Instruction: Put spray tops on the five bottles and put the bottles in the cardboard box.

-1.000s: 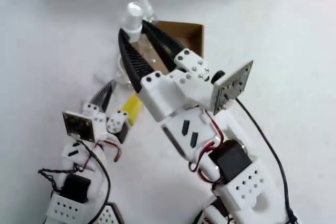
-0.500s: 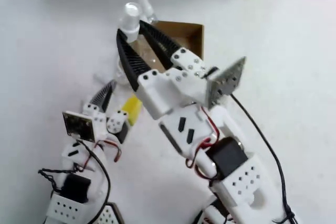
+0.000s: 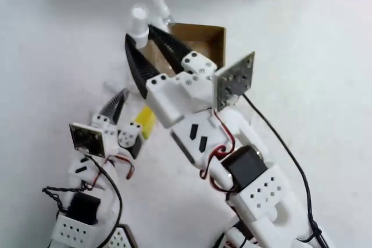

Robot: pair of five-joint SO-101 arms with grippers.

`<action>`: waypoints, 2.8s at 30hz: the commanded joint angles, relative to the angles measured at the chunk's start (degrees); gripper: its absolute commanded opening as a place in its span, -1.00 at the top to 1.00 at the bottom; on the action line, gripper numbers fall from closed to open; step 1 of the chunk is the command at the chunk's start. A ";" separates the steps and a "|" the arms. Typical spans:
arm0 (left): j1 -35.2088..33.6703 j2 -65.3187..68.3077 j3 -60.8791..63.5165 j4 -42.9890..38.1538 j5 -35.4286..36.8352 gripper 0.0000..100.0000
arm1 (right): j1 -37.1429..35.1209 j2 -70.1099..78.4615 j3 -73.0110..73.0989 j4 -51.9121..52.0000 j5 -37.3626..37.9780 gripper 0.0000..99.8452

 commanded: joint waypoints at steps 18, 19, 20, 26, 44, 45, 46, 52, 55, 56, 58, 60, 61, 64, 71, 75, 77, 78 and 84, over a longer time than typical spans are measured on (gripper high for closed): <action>-0.48 -0.92 -0.09 0.09 0.70 0.96 | -1.19 -0.40 9.93 3.38 -0.18 0.97; -0.48 -0.92 -0.09 0.09 0.70 0.96 | -1.27 -0.40 10.37 3.38 -0.18 0.97; -0.48 -0.92 -0.09 0.09 0.70 0.96 | -1.45 -0.40 10.73 3.38 -0.18 0.97; -0.48 -0.92 -0.09 0.09 0.70 0.96 | -2.51 -0.40 11.08 3.74 -0.18 0.96; -0.57 -0.92 -0.09 0.09 0.70 0.96 | -3.38 -4.26 7.47 7.34 -0.18 0.54; -0.57 -0.92 -0.09 0.09 0.70 0.96 | -3.30 -4.97 6.95 7.34 -0.18 0.55; -0.57 -0.92 -0.09 0.09 0.70 0.96 | -2.86 -5.49 6.33 7.34 -0.18 0.56; -0.57 -0.92 -0.09 0.09 0.70 0.96 | 1.10 -6.20 1.23 7.25 -0.44 0.80; -0.57 -0.92 -0.09 0.09 0.70 0.96 | 2.68 -6.11 -0.09 6.81 -0.53 0.99; -0.75 -0.92 -0.09 0.09 0.70 0.96 | 2.95 -6.02 -0.18 6.81 -0.44 0.96; -1.36 -0.92 -0.09 0.09 0.70 0.96 | 3.03 -6.02 0.00 6.90 -0.26 0.93; -1.80 -0.92 -0.09 0.09 0.70 0.96 | 3.74 -4.62 -0.09 6.81 -0.26 0.96; -1.80 -0.92 -0.09 0.09 0.70 0.96 | 4.09 -3.30 -0.35 6.81 -0.18 0.97; -1.80 -0.92 -0.09 0.09 0.70 0.96 | 4.62 1.89 -0.97 5.14 -0.18 0.97; -1.80 -0.92 -0.09 0.09 0.70 0.96 | 3.56 6.64 -0.70 4.44 -0.18 0.97; -1.80 -0.92 -0.09 0.09 0.70 0.96 | 1.63 6.64 -0.53 4.70 -0.18 0.97; -1.80 -0.92 -0.09 0.09 0.70 0.96 | 0.04 6.64 -0.53 7.25 -0.18 0.97; -1.80 -0.92 -0.09 0.09 0.70 0.96 | -0.92 6.64 -0.53 8.57 -0.18 0.97; -1.80 -0.92 -0.09 0.09 0.70 0.96 | -1.80 6.64 -0.88 10.42 -0.18 0.97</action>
